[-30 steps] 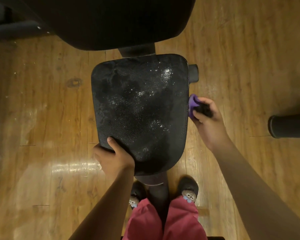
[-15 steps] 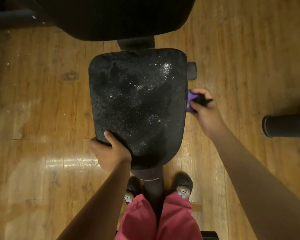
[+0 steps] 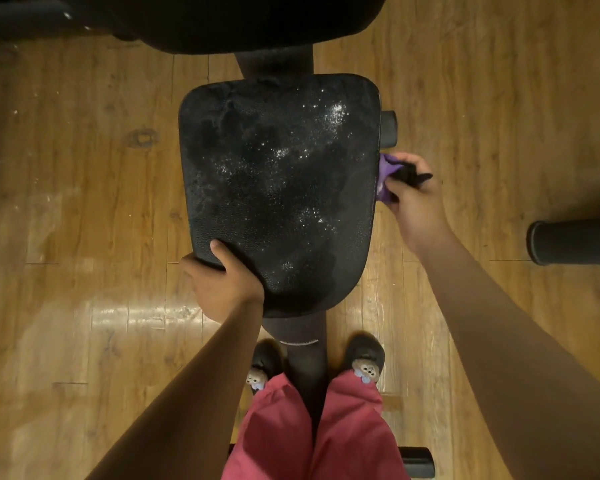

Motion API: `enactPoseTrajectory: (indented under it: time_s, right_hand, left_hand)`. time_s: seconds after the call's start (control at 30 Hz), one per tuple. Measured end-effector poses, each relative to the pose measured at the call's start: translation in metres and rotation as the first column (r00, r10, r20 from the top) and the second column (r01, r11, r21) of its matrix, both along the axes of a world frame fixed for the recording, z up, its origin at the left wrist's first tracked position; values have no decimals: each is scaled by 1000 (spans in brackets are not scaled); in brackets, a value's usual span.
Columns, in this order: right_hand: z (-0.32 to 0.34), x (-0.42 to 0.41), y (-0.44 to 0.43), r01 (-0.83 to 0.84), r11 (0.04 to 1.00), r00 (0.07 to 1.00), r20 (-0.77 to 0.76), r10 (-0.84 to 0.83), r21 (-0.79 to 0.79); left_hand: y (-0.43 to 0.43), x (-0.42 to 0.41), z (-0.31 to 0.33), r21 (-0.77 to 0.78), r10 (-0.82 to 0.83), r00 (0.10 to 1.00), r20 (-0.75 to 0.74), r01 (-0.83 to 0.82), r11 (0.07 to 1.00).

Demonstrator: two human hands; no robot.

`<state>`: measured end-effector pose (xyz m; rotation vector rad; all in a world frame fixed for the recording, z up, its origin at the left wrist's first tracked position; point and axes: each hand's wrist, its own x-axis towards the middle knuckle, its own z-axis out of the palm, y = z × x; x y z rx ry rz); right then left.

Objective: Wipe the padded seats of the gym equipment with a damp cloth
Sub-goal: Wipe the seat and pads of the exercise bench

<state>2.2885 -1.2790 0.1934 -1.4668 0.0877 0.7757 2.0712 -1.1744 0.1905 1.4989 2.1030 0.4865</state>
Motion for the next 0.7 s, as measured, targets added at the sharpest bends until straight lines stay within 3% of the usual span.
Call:
enactPoseTrajectory:
  time_s: [0.17, 0.3, 0.47, 0.57, 0.7]
  right_hand:
    - [2, -47, -39, -78, 990, 997, -1, 78, -116]
    - [4, -84, -62, -52, 992, 999, 2, 53, -112]
    - [10, -72, -56, -105, 977, 991, 61, 118, -183]
    - [9, -62, -48, -67, 984, 997, 36, 74, -167]
    - [2, -79, -47, 34, 986, 999, -6, -35, -165]
  left_hand:
    - [1, -2, -2, 1, -5, 1000, -4, 5, 1000]
    - [1, -3, -1, -21, -15, 1000, 14, 15, 1000]
    - [0, -7, 8, -79, -48, 996, 81, 55, 995]
    - [4, -18, 11, -144, -102, 970, 222, 136, 980]
    - [-1, -40, 17, -261, -77, 866, 494, 232, 937]
